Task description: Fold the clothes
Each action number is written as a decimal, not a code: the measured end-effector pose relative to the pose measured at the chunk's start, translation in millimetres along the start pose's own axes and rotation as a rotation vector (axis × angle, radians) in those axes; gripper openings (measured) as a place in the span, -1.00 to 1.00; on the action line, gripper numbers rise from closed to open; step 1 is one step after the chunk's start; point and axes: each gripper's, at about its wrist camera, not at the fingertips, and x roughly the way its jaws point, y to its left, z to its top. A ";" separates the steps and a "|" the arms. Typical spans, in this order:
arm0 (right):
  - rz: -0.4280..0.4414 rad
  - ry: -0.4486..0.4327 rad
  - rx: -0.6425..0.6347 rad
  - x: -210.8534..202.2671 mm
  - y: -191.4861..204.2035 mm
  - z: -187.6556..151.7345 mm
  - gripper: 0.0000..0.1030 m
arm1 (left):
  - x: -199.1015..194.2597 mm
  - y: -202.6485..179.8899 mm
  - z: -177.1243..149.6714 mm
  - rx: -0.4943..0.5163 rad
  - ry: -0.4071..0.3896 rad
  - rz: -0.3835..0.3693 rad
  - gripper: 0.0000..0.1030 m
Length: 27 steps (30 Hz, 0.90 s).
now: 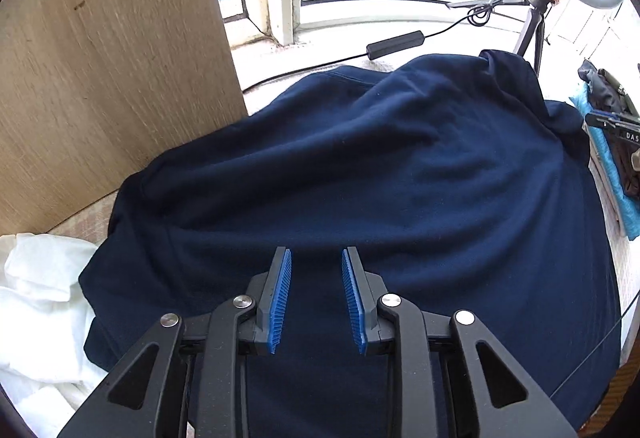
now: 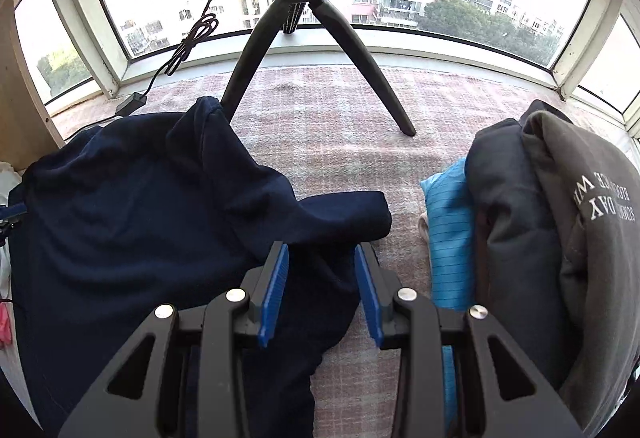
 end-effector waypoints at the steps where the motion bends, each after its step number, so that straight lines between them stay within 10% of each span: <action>1: 0.001 -0.001 -0.029 6.6 3.0 4.8 -0.10 | 7.7 0.7 -1.1 0.002 0.014 0.003 -0.50; 6: -0.108 0.053 -0.226 40.3 33.2 8.5 0.02 | 26.5 -1.9 0.6 -0.017 0.042 0.002 -0.49; 9: -0.159 0.080 -0.242 48.5 26.0 11.8 -0.85 | 23.7 -1.5 1.4 -0.023 0.041 0.003 -0.49; 11: -0.198 0.048 -0.170 45.1 10.7 21.6 -0.85 | 25.1 -5.1 2.4 -0.014 0.037 0.008 -0.48; 18: -0.292 0.114 -0.167 57.5 -0.6 23.6 -0.09 | 7.3 2.5 -1.8 -0.026 0.041 0.004 -0.46; 27: -0.118 -0.051 -0.062 -32.7 -17.6 9.0 -0.06 | -55.6 7.6 -12.6 -0.096 -0.053 -0.092 -0.46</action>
